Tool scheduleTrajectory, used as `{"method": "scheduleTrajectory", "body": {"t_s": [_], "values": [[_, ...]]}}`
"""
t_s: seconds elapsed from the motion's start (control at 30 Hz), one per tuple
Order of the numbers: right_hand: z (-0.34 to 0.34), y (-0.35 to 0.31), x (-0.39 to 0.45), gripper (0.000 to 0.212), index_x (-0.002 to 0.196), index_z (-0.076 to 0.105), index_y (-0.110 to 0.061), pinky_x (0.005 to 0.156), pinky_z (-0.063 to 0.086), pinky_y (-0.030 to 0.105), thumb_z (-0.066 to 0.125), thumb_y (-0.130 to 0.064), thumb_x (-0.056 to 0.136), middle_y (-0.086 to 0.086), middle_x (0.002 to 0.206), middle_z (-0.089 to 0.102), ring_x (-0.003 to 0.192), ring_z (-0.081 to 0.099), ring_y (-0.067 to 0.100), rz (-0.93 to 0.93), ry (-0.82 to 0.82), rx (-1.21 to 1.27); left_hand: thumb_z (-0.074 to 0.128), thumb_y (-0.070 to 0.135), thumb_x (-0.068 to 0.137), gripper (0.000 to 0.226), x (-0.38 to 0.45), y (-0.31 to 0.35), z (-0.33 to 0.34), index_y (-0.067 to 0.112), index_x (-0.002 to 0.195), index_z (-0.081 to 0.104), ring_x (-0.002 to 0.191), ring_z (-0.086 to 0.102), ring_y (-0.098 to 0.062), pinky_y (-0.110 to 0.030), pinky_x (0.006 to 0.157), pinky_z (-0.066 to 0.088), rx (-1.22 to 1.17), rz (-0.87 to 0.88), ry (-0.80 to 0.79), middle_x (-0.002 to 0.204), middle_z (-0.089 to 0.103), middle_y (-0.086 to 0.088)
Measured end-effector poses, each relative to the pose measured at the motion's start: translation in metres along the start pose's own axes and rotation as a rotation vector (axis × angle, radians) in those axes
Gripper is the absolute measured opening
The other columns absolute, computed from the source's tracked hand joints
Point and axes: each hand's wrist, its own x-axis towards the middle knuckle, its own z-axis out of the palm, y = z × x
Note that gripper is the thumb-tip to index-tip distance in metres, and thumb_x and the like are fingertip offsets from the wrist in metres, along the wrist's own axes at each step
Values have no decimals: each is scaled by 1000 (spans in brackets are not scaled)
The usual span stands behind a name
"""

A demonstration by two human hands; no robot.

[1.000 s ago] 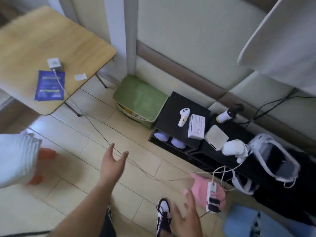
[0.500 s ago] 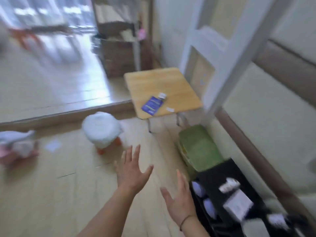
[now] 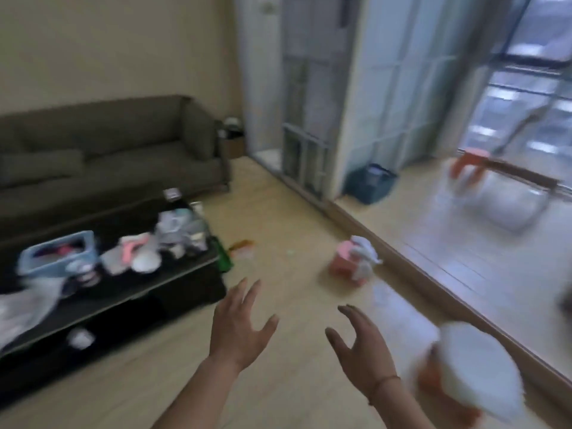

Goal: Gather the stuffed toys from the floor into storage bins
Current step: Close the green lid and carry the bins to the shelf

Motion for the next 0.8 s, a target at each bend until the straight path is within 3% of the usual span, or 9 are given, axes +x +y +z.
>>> {"method": "scheduleTrajectory", "body": {"t_s": [0.1,0.17,0.27,0.4,0.63,0.8], "values": [[54,-87,50,54,138,55,-24,114,31,22,62,-49,91,-5,150,48,140,44,15,-223,-150,-45,29,71,77,82,4,-81,-44,31,148,29,145,20,-14,-31,117,17,-6,-146,118,157,23,8],[98,-131,75,49,139,52,-27,114,33,23,62,-42,94,-9,152,44,141,43,13,-345,-252,-80,29,71,77,79,-5,-136,-64,33,147,31,144,21,-10,-27,116,17,-12,-272,183,156,24,11],[161,-192,101,52,144,45,-29,114,34,23,59,-43,96,-10,153,41,140,43,12,-480,-444,-145,35,64,78,72,-31,-207,-87,27,138,48,135,40,-14,-30,112,32,-10,-484,294,146,43,7],[254,-271,124,74,155,26,-25,113,37,31,64,-38,93,-2,152,47,139,46,20,-622,-632,-134,47,47,80,51,-83,-283,-107,16,116,66,112,60,-22,-33,97,49,33,-804,550,118,65,0],[400,-423,54,66,152,35,-21,110,39,29,63,-37,95,1,147,52,131,53,21,-1060,-1070,-229,43,56,78,58,-213,-326,-151,21,118,64,114,57,-22,-33,97,45,77,-1486,949,125,63,1],[465,-474,-66,74,155,25,-26,105,46,33,65,-36,94,-1,142,55,127,56,20,-1280,-1401,-287,46,57,79,58,-306,-315,-164,21,123,60,117,56,-21,-35,100,44,96,-1786,1222,128,60,0]]}}
